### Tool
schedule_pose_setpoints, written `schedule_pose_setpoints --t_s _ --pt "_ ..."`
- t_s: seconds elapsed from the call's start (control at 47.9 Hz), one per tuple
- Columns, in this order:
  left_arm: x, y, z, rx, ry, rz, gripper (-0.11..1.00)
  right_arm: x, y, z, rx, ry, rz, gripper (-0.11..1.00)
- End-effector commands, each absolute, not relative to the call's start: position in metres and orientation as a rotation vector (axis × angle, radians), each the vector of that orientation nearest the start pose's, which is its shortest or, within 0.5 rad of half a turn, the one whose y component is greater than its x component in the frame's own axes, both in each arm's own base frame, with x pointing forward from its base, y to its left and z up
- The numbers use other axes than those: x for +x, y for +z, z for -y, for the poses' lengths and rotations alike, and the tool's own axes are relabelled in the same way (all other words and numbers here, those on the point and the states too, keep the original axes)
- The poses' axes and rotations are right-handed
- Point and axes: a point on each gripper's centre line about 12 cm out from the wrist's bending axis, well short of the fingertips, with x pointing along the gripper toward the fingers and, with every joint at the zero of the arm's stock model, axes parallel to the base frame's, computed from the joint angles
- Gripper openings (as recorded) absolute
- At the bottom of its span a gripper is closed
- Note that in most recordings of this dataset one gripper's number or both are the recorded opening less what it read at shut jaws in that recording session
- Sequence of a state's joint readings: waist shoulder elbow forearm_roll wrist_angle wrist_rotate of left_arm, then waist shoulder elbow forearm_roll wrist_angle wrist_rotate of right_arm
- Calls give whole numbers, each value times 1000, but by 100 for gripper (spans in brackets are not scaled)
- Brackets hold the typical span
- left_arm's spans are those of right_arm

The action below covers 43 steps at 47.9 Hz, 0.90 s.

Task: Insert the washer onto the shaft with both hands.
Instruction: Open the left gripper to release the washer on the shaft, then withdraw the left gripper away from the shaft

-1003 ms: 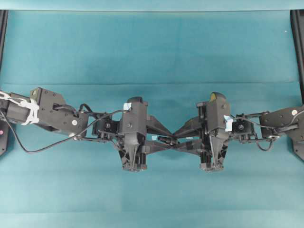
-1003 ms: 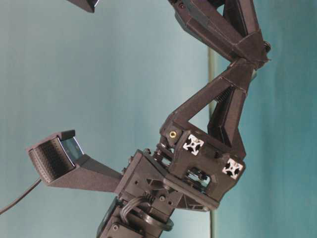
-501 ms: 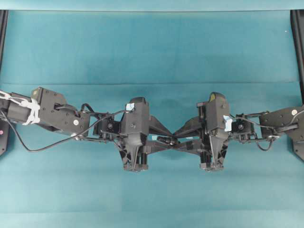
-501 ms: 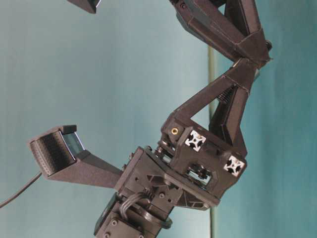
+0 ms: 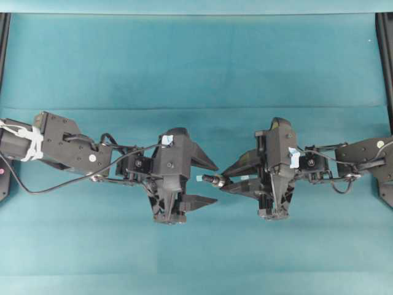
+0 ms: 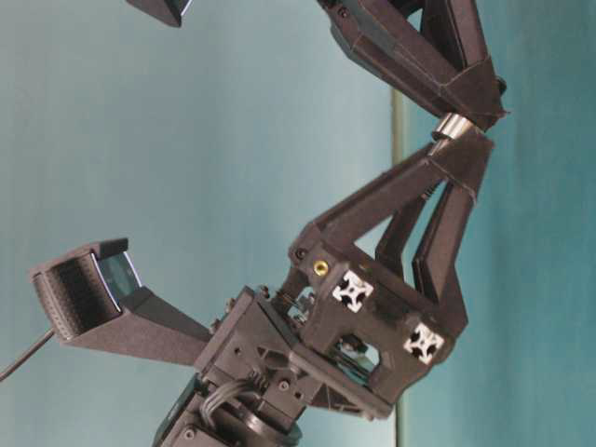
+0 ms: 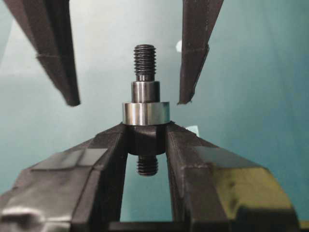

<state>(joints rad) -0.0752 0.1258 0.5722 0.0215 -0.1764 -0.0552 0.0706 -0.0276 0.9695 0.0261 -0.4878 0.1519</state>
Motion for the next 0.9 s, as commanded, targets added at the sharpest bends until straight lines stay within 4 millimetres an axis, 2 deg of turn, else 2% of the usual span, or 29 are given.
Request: schedule_pose_setpoints --t_s 0.0,0.418,0.543,0.669,0.878 --pt "428 177 33 -10 -73 -493 86 338 143 -23 157 21 -426 0" --pt "427 176 31 -12 -66 -501 86 338 143 -23 157 21 -424 0" --pt "424 186 29 -24 -60 -487 86 338 143 -23 159 21 -426 0" --pt "417 194 28 -15 -60 -493 86 338 142 -23 157 21 -429 0" --pt "393 195 25 -13 -54 -558 86 338 142 -23 157 21 -427 0"
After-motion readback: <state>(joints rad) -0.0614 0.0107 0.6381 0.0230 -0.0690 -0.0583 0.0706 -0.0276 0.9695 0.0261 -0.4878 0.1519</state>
